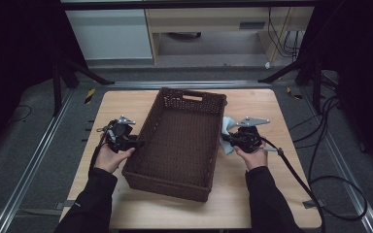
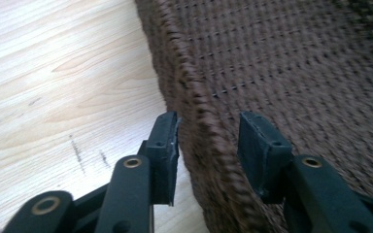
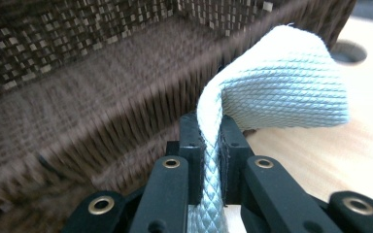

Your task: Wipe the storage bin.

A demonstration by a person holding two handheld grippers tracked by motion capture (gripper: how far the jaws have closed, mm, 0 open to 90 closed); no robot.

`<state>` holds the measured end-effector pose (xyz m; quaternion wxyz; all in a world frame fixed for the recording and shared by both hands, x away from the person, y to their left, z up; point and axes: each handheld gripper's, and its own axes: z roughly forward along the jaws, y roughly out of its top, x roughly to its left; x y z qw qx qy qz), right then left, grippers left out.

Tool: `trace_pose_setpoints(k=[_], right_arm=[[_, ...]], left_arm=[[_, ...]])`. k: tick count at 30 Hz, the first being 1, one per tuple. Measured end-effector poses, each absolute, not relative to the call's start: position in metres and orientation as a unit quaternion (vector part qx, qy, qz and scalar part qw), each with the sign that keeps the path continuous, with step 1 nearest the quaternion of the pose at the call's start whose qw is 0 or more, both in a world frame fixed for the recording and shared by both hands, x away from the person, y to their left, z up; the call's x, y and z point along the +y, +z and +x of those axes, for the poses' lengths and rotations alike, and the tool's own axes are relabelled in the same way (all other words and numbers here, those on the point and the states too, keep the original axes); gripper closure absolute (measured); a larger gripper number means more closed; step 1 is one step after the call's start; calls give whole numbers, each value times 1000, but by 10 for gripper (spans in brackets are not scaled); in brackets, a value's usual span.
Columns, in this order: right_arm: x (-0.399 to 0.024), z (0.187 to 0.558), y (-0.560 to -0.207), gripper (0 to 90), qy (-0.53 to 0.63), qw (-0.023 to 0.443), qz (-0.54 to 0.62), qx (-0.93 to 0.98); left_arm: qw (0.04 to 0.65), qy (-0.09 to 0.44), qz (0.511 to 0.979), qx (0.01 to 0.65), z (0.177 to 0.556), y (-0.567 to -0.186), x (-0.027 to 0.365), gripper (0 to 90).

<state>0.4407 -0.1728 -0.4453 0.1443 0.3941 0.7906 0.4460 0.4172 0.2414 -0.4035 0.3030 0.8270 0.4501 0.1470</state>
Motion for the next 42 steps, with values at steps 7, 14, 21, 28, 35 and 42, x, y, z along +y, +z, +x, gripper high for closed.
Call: trace_pose_setpoints(k=[7, 14, 21, 28, 35, 42], right_arm=[[-167, 438, -466, 839, 414, 125, 401, 807], [-167, 437, -466, 839, 420, 117, 405, 804], [-177, 425, -430, 839, 471, 143, 390, 779], [-173, 424, -432, 839, 464, 138, 383, 787], [-167, 430, -461, 839, 429, 110, 400, 802], [-170, 420, -442, 839, 463, 121, 388, 787]], left_arm=[[290, 150, 833, 447, 404, -404, 241, 612], [290, 131, 829, 460, 404, -406, 240, 733], [292, 134, 823, 469, 409, -407, 240, 754], [292, 139, 820, 473, 419, -407, 239, 753], [287, 139, 823, 469, 423, -407, 239, 750], [285, 139, 824, 469, 423, -407, 238, 750]])
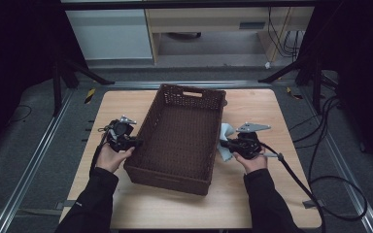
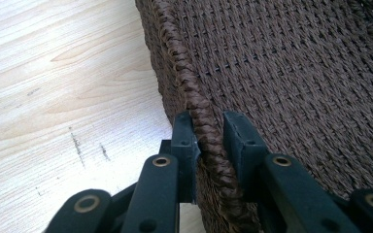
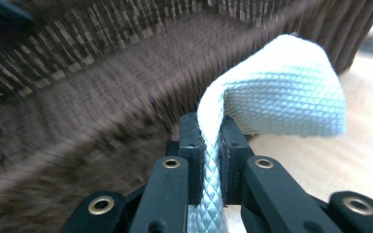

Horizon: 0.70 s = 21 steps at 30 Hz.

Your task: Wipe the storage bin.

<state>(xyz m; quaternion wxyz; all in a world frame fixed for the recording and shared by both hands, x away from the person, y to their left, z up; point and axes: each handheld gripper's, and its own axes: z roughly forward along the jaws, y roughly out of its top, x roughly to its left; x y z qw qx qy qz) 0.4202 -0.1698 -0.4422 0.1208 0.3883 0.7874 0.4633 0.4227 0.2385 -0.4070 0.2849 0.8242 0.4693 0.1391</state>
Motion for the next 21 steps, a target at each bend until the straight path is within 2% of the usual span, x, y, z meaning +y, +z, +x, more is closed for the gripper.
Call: trace_pose_setpoints(k=[5, 16, 21], right_arm=[[-172, 408, -429, 839, 483, 129, 377, 780], [-167, 401, -466, 839, 432, 94, 393, 806], [-165, 402, -465, 839, 436, 90, 390, 806]], left_arm=[[283, 141, 825, 468, 422, -407, 238, 751], [285, 141, 823, 471, 422, -407, 238, 751], [288, 141, 821, 472, 424, -408, 238, 751]])
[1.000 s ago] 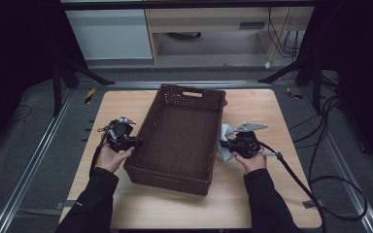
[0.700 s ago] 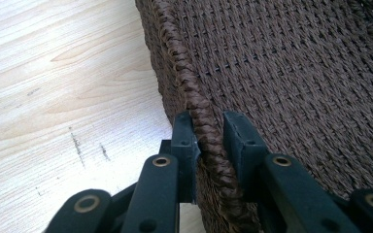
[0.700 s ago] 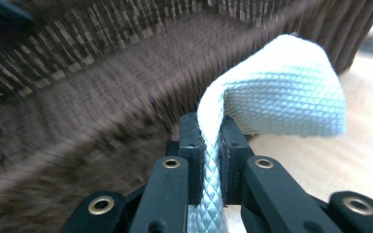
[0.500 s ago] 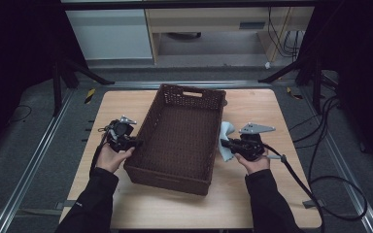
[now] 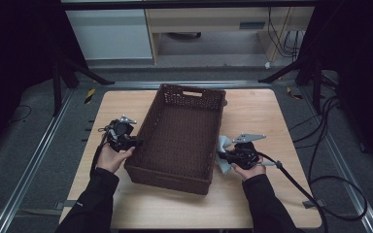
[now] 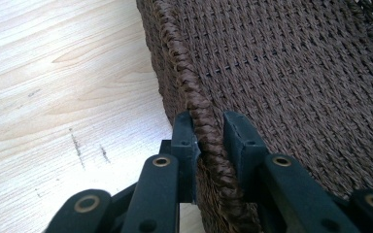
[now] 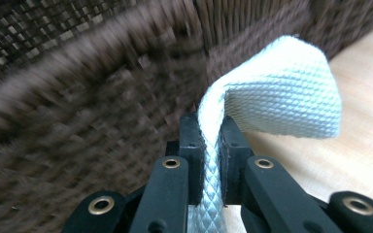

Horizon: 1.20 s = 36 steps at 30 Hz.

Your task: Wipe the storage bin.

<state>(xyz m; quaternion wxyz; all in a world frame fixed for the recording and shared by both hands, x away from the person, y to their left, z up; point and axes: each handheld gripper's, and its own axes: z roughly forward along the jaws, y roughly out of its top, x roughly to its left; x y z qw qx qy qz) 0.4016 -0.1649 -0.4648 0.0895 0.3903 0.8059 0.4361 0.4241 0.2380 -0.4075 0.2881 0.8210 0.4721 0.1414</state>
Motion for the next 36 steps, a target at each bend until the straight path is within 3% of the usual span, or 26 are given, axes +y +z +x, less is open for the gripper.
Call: trace_pose_setpoints(k=[8, 23, 32, 36], right_arm=[[-172, 392, -428, 839, 493, 120, 370, 778], [-154, 387, -469, 839, 414, 77, 389, 820], [-169, 378, -428, 839, 493, 109, 371, 779], [-167, 375, -427, 839, 489, 106, 368, 784]], left_arm=[[284, 145, 822, 471, 427, -407, 236, 749], [284, 150, 822, 470, 426, -408, 236, 747], [285, 148, 820, 474, 429, -408, 235, 747], [284, 149, 820, 475, 430, -408, 234, 747]])
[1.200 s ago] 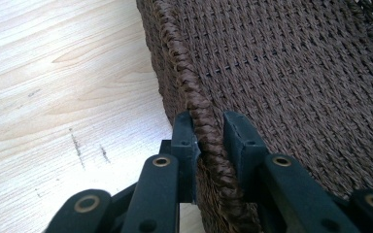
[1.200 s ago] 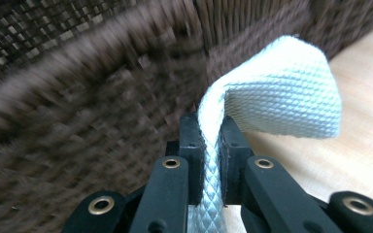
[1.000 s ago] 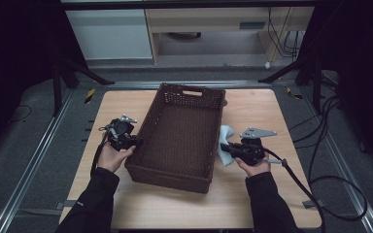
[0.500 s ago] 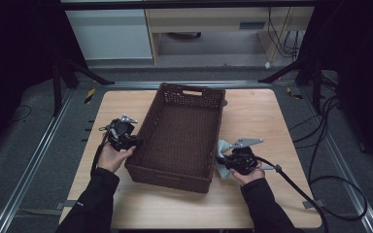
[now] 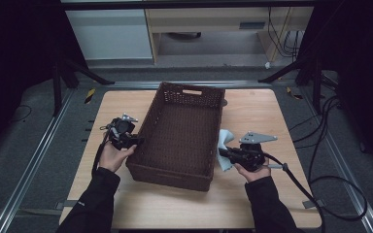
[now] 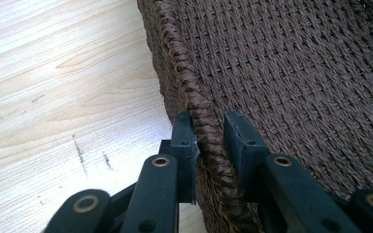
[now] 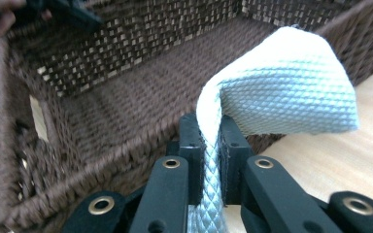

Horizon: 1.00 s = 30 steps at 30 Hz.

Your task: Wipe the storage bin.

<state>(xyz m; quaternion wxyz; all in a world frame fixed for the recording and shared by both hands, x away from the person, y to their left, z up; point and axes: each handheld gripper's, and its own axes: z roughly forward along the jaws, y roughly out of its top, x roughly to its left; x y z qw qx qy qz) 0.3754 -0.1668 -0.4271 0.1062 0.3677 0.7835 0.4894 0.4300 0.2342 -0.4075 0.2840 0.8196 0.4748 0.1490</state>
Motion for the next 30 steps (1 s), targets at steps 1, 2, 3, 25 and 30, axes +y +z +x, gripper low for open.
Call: trace_pose_setpoints(k=[1, 2, 3, 25, 30], right_arm=[[-166, 375, -430, 839, 484, 103, 369, 787], [-165, 375, -434, 839, 479, 100, 370, 790], [-164, 375, -438, 839, 472, 96, 372, 794], [-165, 361, -430, 839, 488, 93, 357, 791], [-160, 364, -445, 839, 462, 82, 363, 805]], left_arm=[[284, 149, 820, 475, 430, -408, 234, 747], [284, 149, 820, 475, 430, -408, 234, 746], [284, 149, 820, 474, 430, -408, 234, 746], [284, 152, 813, 486, 440, -408, 233, 747], [283, 165, 818, 473, 439, -408, 233, 705]])
